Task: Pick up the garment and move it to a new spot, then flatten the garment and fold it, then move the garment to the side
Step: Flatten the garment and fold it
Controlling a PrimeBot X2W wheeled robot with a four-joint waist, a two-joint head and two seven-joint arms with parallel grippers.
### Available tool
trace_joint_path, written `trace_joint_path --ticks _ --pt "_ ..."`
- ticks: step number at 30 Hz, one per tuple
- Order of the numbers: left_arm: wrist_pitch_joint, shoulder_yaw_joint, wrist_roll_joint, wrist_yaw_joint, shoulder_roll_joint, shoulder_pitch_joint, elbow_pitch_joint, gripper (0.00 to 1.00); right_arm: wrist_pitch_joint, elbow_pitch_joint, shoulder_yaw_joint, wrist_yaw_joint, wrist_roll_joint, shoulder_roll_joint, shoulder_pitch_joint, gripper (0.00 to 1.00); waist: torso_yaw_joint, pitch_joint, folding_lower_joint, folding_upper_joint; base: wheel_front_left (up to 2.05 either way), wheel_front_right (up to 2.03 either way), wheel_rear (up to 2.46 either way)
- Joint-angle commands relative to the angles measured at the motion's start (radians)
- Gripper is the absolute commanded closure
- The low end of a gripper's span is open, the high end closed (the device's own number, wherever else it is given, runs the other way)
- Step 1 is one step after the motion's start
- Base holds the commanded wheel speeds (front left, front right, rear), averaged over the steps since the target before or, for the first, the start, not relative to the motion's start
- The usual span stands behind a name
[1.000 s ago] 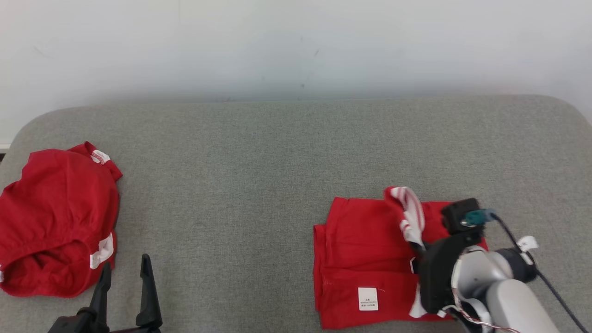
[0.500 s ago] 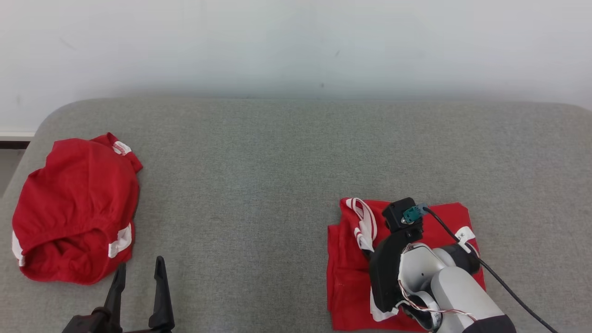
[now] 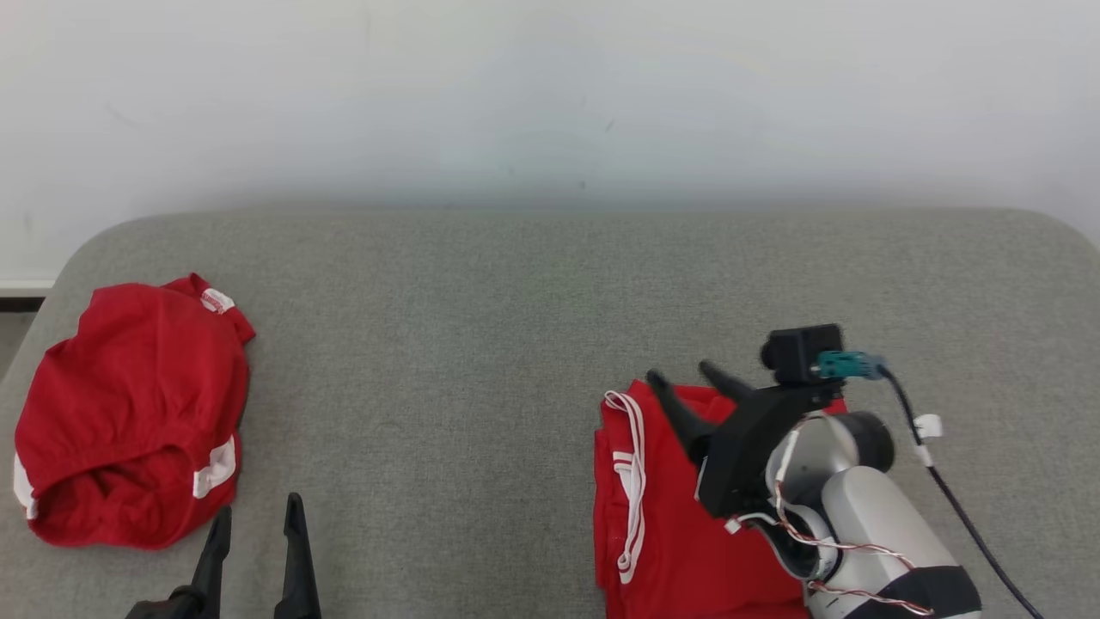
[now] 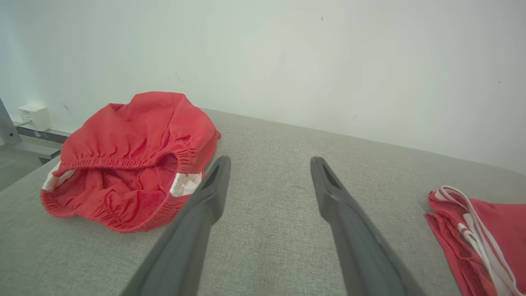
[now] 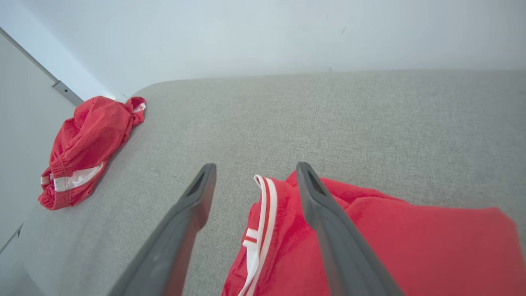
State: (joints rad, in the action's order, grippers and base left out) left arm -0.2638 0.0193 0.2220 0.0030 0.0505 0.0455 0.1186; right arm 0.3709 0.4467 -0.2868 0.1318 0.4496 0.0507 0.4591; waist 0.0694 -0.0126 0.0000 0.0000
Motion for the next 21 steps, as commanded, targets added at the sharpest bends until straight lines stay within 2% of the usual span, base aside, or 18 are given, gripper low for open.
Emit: trace_joint_path --ticks 1,10,13,21 --pt "-0.001 0.002 -0.010 0.000 0.000 0.008 0.002 0.00 -0.039 -0.010 0.020 -0.002 -0.020 0.000 -0.004 0.00 -0.014 0.013 0.0000 0.0000 0.00 0.00 0.00" --pt "0.000 0.009 -0.014 -0.004 0.000 -0.038 0.047 0.00 -0.317 -0.096 0.124 -0.002 -0.196 0.081 -0.132 0.00 -0.068 0.044 0.0000 0.0000 0.00 0.00 0.00" --pt "0.000 0.016 -0.003 -0.007 0.000 -0.047 0.064 0.00 -0.382 -0.102 0.146 -0.002 -0.207 0.084 -0.170 0.00 -0.089 0.054 0.0000 0.0000 0.00 0.00 0.00" --pt "-0.001 0.051 -0.005 -0.020 0.003 -0.018 0.076 0.00 -0.510 -0.060 0.082 -0.002 -0.165 0.122 -0.235 0.00 -0.147 0.076 0.0000 0.0000 0.00 0.00 0.00"
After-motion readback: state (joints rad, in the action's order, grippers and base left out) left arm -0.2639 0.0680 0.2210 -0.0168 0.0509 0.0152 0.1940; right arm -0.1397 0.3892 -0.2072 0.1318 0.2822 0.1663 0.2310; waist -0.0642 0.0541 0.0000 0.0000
